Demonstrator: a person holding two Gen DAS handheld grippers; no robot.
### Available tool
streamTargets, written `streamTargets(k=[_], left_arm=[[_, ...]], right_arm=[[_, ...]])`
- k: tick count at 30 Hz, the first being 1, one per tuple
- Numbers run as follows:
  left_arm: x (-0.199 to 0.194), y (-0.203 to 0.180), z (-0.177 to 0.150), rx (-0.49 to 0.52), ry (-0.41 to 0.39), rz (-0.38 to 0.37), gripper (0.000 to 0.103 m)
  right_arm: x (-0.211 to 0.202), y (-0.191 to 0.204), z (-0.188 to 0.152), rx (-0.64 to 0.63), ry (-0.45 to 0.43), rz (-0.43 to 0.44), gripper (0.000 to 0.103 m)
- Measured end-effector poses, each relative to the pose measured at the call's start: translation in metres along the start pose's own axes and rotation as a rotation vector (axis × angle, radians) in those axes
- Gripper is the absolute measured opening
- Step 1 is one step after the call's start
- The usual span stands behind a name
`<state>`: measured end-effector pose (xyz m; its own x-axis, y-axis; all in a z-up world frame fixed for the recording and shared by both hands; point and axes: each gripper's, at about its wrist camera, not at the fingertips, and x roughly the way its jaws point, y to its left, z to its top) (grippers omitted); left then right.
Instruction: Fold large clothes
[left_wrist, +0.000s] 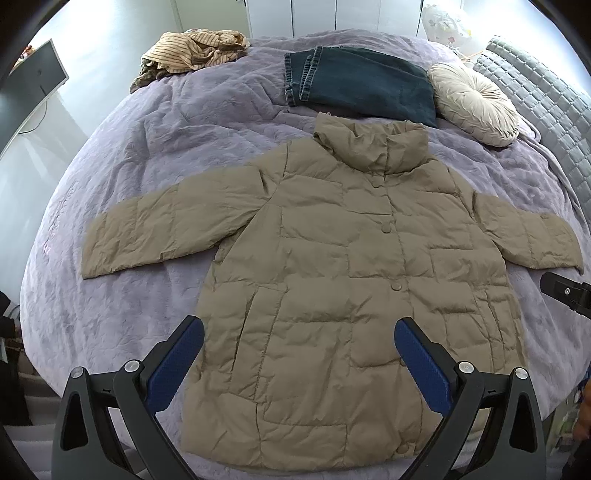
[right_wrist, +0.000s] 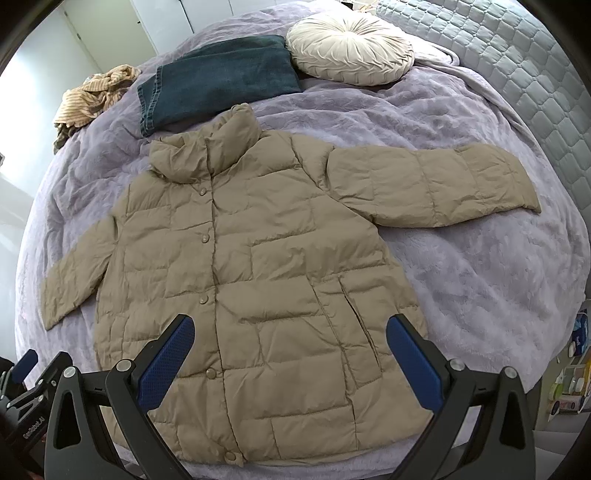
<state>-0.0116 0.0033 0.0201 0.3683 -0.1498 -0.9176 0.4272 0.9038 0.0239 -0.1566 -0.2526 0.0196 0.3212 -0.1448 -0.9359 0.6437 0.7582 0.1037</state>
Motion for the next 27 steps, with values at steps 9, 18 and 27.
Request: streamTargets(k=[9, 18, 27], left_arm=[[-0.0004, -0.0001, -0.0002, 0.000, -0.002, -0.001, 0.103], [0.0016, 0.0016, 0.0013, 0.000, 0.005, -0.004, 0.103], [0.0043, 0.0018, 0.0014, -0.004, 0.010, -0.006, 0.103]], right_arm=[[0.0014, 0.0032, 0.0021, -0.004, 0.002, -0.002, 0.103], [0.0015, 0.0045, 0.0046, -0.006, 0.006, -0.007, 0.103], [0.0014, 0.0047, 0.0039, -0.006, 0.006, -0.009, 0.103]])
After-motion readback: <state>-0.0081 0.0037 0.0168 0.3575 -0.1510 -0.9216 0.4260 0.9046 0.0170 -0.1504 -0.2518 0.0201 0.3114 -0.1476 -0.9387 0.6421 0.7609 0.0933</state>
